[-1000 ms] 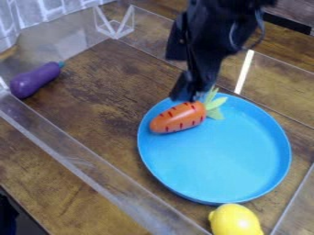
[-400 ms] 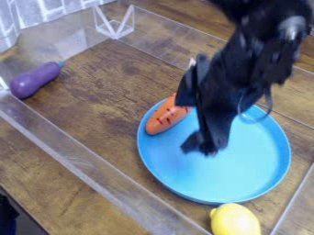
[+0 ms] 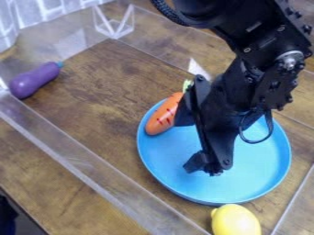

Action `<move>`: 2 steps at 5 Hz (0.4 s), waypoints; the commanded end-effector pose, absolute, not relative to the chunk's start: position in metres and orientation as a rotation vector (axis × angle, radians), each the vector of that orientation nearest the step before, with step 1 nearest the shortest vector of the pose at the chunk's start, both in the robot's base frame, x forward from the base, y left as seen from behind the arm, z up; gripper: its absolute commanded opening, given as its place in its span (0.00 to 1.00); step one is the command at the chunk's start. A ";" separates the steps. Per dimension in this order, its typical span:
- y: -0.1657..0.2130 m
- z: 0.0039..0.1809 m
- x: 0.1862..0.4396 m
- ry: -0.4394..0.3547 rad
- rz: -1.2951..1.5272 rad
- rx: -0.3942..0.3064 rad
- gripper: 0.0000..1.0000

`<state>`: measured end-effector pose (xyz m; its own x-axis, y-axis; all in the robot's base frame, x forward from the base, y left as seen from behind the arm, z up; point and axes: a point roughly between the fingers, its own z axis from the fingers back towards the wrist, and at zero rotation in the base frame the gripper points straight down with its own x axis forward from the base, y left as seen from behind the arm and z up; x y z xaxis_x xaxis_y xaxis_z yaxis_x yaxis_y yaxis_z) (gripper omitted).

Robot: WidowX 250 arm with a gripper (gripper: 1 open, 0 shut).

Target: Put the carrot on the blue tray

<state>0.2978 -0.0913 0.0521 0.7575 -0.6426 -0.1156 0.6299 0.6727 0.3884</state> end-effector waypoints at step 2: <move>-0.101 0.063 0.306 -0.049 -0.584 0.384 1.00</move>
